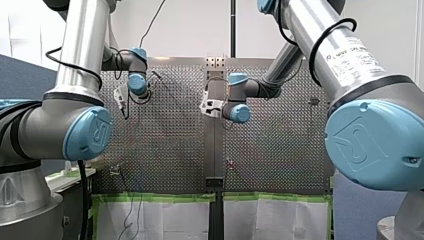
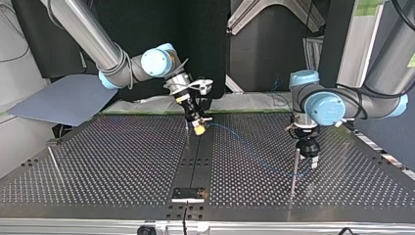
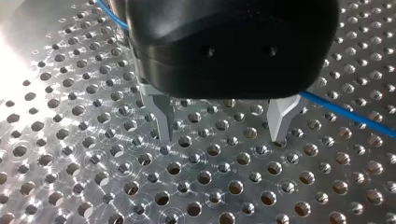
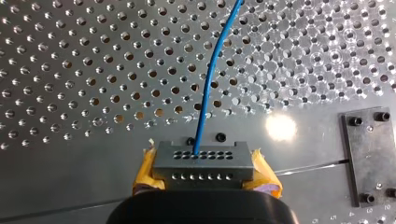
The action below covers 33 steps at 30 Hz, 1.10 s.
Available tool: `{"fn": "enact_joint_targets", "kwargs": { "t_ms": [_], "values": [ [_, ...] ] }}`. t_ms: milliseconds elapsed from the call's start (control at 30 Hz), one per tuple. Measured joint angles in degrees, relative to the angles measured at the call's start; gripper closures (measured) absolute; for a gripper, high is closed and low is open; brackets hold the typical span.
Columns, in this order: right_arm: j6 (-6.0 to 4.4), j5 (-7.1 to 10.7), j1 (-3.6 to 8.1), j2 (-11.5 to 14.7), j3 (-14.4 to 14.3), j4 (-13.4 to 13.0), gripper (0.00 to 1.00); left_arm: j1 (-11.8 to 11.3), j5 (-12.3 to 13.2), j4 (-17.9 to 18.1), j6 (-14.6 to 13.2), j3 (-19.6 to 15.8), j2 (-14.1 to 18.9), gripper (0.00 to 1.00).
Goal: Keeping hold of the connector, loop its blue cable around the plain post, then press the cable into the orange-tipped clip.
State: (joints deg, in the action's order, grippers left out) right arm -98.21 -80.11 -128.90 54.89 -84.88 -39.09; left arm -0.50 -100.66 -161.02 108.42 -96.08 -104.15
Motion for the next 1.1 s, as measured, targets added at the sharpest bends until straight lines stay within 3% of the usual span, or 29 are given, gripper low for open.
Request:
{"fn": "enact_joint_targets", "kwargs": {
  "t_ms": [200,367,667,1100],
  "values": [
    [-0.29,-0.05,0.13,-0.13,-1.63,-2.63,1.0,-0.22,0.21,3.04,1.42,-0.92,-0.02,0.0],
    [-0.19,-0.05,-0.07,-0.6,-1.99,-2.94,1.0,-0.26,0.17,3.67,1.59,-1.0,-0.03,0.0],
    [0.52,-0.11,-1.13,-5.05,-2.09,-3.07,1.0,-0.34,0.08,4.0,1.6,-1.02,-1.37,0.0],
    [0.76,-0.69,-2.54,-12.38,-2.05,-5.72,1.0,-0.18,-0.01,4.03,1.38,-1.02,-2.47,0.0]
  ]
}}
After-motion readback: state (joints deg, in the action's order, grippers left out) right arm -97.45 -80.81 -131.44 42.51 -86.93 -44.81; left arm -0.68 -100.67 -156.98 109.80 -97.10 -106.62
